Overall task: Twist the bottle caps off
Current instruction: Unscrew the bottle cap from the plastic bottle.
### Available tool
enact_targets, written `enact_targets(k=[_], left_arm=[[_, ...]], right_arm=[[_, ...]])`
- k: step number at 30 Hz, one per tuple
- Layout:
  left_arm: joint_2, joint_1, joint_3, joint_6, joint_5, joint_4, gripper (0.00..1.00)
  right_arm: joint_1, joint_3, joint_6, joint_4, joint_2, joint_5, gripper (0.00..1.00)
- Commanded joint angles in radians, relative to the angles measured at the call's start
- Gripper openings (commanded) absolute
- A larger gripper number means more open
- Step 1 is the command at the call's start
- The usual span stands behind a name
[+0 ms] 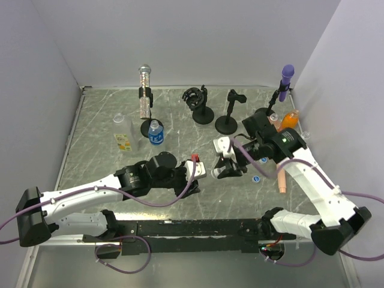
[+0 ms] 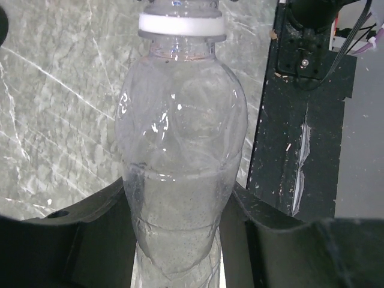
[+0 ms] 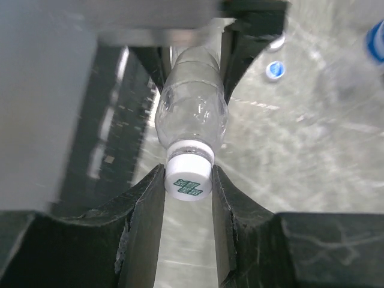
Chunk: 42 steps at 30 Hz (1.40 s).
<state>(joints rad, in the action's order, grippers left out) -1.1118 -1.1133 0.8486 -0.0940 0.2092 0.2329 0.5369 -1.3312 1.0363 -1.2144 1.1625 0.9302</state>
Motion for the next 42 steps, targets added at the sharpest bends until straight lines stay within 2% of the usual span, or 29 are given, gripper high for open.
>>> enact_targets(k=[1, 5, 9, 13, 14, 15, 16, 18, 20, 21, 25, 29, 31, 34, 42], left_arm=[[0.05, 0.007, -0.012, -0.024, 0.033, -0.07, 0.37], [0.078, 0.015, -0.048, -0.029, 0.033, -0.09, 0.36], [0.09, 0.02, -0.06, -0.029, 0.019, -0.109, 0.36], [0.089, 0.024, -0.059, -0.021, 0.015, -0.11, 0.36], [0.089, 0.024, -0.06, -0.021, 0.013, -0.109, 0.36], [0.089, 0.024, -0.062, -0.018, 0.012, -0.109, 0.36], [0.089, 0.024, -0.063, -0.015, 0.007, -0.11, 0.36], [0.09, 0.024, -0.065, -0.007, -0.004, -0.115, 0.36], [0.09, 0.026, -0.066, 0.003, -0.024, -0.121, 0.36], [0.089, 0.026, -0.066, 0.008, -0.03, -0.125, 0.36], [0.081, 0.026, -0.059, 0.03, -0.057, -0.139, 0.36], [0.064, 0.026, -0.051, 0.037, -0.07, -0.155, 0.36], [0.05, 0.026, -0.043, 0.037, -0.07, -0.156, 0.36], [0.035, 0.026, -0.033, 0.04, -0.07, -0.158, 0.36], [0.021, 0.026, -0.026, 0.043, -0.079, -0.155, 0.36]], right_arm=[[0.018, 0.024, 0.235, 0.108, -0.081, -0.05, 0.22], [0.017, 0.021, 0.194, 0.113, -0.087, -0.018, 0.3], [0.018, 0.001, -0.006, 0.084, -0.026, 0.079, 0.49], [-0.02, -0.055, -0.241, 0.073, 0.012, 0.163, 0.72], [-0.053, -0.066, -0.283, 0.076, 0.008, 0.214, 0.8], [-0.086, -0.074, -0.336, 0.102, -0.001, 0.249, 0.95], [-0.122, -0.066, -0.423, 0.146, -0.017, 0.272, 0.99], [-0.196, -0.031, -0.577, 0.243, -0.053, 0.292, 0.99], [-0.232, 0.076, -0.906, 0.483, -0.122, 0.198, 0.99], [-0.233, 0.122, -0.992, 0.521, -0.147, 0.164, 0.99], [-0.23, 0.259, -1.163, 0.592, -0.204, 0.164, 0.97], [-0.219, 0.274, -1.168, 0.547, -0.189, 0.094, 0.89], [-0.209, 0.265, -1.165, 0.53, -0.17, 0.091, 0.81], [-0.184, 0.244, -1.147, 0.512, -0.143, 0.05, 0.77], [-0.173, 0.216, -1.13, 0.497, -0.123, 0.078, 0.53]])
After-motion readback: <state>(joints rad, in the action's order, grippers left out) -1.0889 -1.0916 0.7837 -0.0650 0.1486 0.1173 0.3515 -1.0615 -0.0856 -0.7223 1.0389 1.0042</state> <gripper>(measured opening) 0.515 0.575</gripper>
